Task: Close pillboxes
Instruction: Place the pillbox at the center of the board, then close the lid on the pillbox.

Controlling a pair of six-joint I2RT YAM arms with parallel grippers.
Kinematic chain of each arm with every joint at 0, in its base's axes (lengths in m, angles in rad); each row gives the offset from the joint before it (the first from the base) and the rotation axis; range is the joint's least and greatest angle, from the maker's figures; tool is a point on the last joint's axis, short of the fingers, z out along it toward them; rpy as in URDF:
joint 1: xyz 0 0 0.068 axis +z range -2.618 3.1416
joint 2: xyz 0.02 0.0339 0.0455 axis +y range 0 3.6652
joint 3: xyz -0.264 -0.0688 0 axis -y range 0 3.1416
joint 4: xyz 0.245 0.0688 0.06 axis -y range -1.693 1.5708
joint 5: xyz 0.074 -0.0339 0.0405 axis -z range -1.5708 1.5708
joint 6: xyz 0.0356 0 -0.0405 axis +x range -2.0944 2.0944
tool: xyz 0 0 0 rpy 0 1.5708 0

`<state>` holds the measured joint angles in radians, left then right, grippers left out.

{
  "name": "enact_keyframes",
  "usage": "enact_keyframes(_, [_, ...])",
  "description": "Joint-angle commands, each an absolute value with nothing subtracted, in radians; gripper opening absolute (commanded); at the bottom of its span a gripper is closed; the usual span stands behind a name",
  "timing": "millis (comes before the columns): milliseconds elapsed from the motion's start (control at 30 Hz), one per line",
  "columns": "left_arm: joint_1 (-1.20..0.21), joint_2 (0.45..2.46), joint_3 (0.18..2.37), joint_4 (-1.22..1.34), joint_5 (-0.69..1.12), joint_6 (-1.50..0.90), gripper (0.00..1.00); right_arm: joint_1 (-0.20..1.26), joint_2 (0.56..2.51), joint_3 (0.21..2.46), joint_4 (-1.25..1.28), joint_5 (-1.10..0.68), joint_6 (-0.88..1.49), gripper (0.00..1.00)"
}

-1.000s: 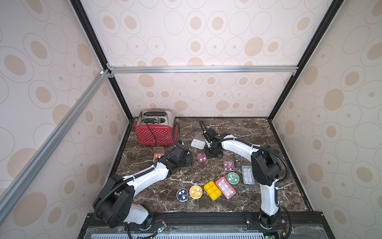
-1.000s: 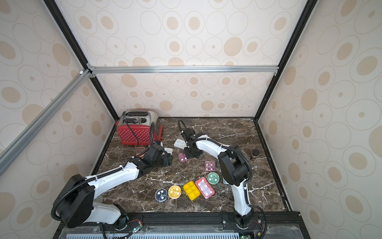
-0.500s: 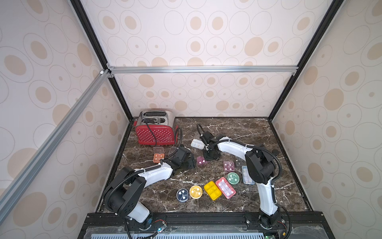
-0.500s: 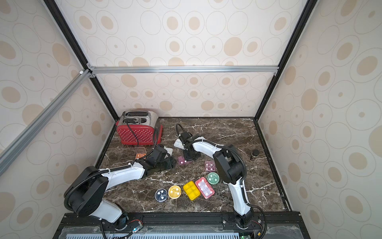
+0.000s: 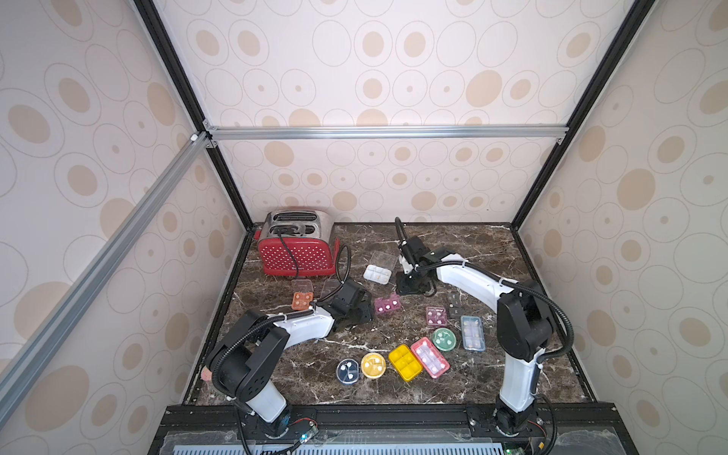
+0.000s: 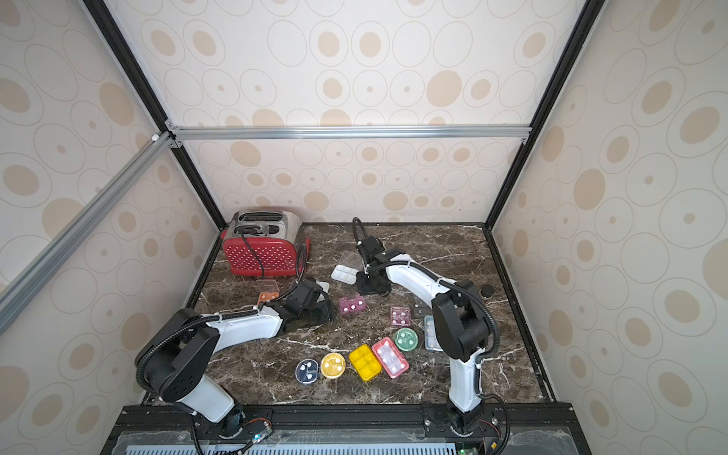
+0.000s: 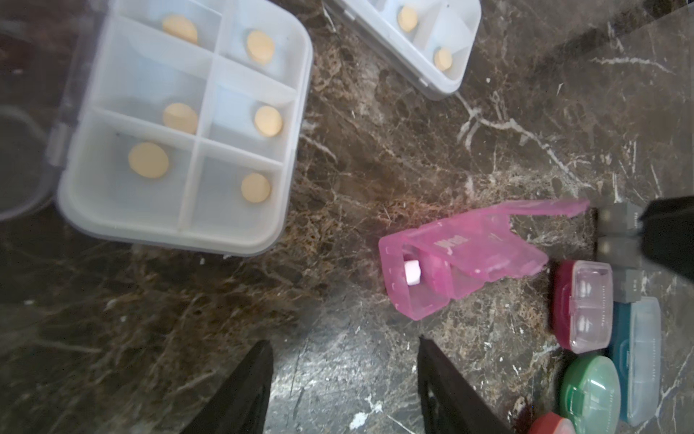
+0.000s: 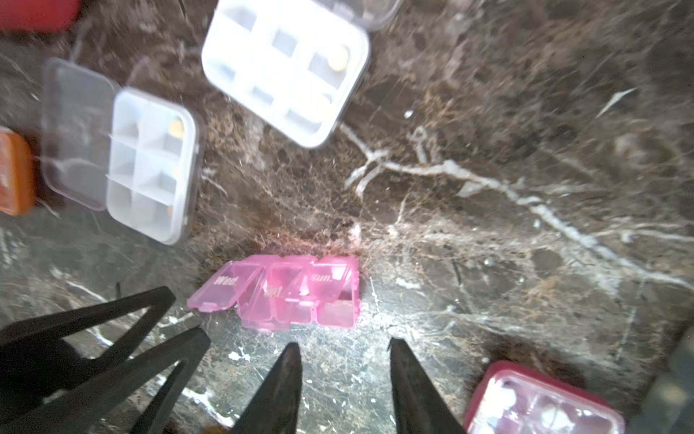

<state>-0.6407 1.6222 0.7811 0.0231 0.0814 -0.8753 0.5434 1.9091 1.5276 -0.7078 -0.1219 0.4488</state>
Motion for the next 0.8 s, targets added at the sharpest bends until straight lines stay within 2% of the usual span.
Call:
enact_keyframes(0, [-0.646,1.650,0.833,0.033,0.081,-0.886,0.58,0.518,1.921,1.539,-0.690,-0.198,0.481,0.42])
enact_keyframes(200, [-0.647,1.689,0.855,0.044,0.110,-0.905,0.56,0.504,2.016,1.624,-0.687,-0.267,0.501,0.37])
enact_keyframes(367, [-0.646,1.716,0.862,0.055,0.114,-0.922,0.54,0.505,2.066,1.670,-0.705,-0.285,0.489,0.28])
enact_keyframes(767, [-0.647,1.745,0.888,0.054,0.121,-0.936,0.50,0.503,2.016,1.559,-0.655,-0.336,0.473,0.21])
